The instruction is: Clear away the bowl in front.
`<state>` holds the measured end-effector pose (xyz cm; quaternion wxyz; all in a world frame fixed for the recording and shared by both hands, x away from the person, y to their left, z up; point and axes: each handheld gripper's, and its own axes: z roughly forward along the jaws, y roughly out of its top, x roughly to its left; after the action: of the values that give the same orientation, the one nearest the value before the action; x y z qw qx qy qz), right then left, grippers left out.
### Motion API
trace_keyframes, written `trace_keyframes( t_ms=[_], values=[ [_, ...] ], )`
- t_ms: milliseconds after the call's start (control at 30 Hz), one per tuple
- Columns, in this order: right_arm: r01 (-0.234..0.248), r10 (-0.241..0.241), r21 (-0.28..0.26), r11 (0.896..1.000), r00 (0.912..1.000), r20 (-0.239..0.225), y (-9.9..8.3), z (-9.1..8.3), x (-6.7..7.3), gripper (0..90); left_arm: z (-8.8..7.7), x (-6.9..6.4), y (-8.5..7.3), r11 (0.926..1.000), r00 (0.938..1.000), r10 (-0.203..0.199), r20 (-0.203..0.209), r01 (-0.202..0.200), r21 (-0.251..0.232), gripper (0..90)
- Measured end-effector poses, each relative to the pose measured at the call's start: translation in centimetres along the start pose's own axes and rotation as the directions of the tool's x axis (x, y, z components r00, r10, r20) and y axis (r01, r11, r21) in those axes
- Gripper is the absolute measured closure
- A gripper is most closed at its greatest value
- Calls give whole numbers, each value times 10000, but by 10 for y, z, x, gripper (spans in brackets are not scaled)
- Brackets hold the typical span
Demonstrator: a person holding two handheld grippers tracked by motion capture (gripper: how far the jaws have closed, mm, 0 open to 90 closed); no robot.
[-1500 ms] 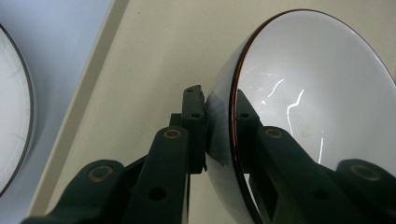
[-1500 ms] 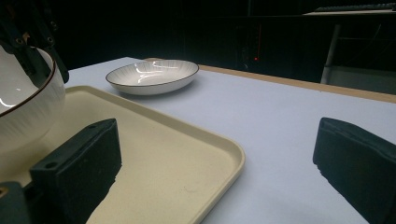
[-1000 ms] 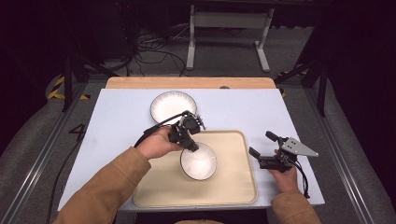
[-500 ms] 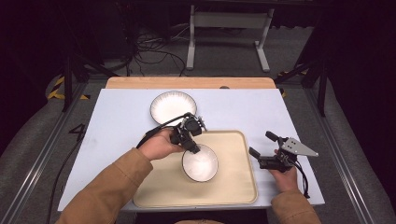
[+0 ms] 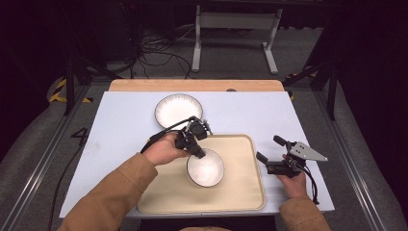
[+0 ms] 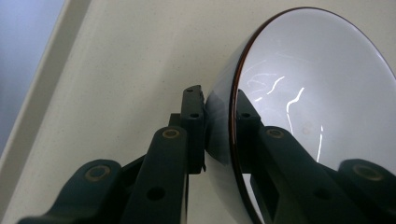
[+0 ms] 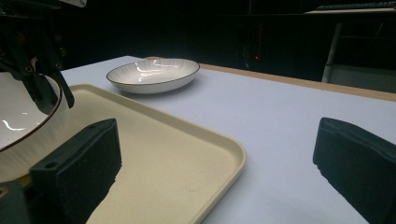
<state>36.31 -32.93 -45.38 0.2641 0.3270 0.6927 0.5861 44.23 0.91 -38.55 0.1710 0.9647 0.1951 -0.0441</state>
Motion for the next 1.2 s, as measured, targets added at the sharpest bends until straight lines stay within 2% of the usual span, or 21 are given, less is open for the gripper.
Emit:
trace_keyframes(
  t_ms=[133, 267, 367, 433, 667, 800, 967, 1133, 1200],
  values=[
    [-6, 6, 0, 10000, 10000, 12, 0, 0, 0, 15, 2, 3, -1, 9999, 9999, -104, 29, 103, 50, 747],
    [-25, 25, 14, 10000, 10000, 18, 0, 0, 0, 15, 3, 4, -1, 9998, 9998, -179, -66, 180, 99, 750],
    [-20, 20, 8, 10000, 10000, 16, 0, 0, 0, 15, 3, 5, -1, 9997, 9997, -190, -177, 192, 138, 711],
    [-38, 38, -6, 10000, 10000, 12, 0, 0, 0, 15, 1, 6, -2, 9998, 9998, -200, -53, 201, 28, 663],
    [72, -72, 87, 9999, 10000, -28, 0, 2, 2, 15, -8, 6, -4, 9984, 9996, -193, -199, 182, -541, 486],
    [25, -24, 48, 10000, 10000, -60, 0, 1, 1, 15, -17, 1, -7, 9954, 9994, -114, -316, 83, -950, 448],
    [39, -39, 7, 10000, 9999, -140, 0, 2, 1, 15, -32, -7, -12, 9835, 9982, 69, -594, -175, -1799, 422],
    [-17, 17, 1, 10000, 9999, -119, 0, 2, 1, 15, -45, -16, -18, 9672, 9972, 130, -736, -313, -2521, 416],
    [108, -107, 65, 9999, 9999, -73, 0, 2, 2, 15, -50, -19, -21, 9598, 9969, 184, -764, -390, -2778, 400]
  ],
)
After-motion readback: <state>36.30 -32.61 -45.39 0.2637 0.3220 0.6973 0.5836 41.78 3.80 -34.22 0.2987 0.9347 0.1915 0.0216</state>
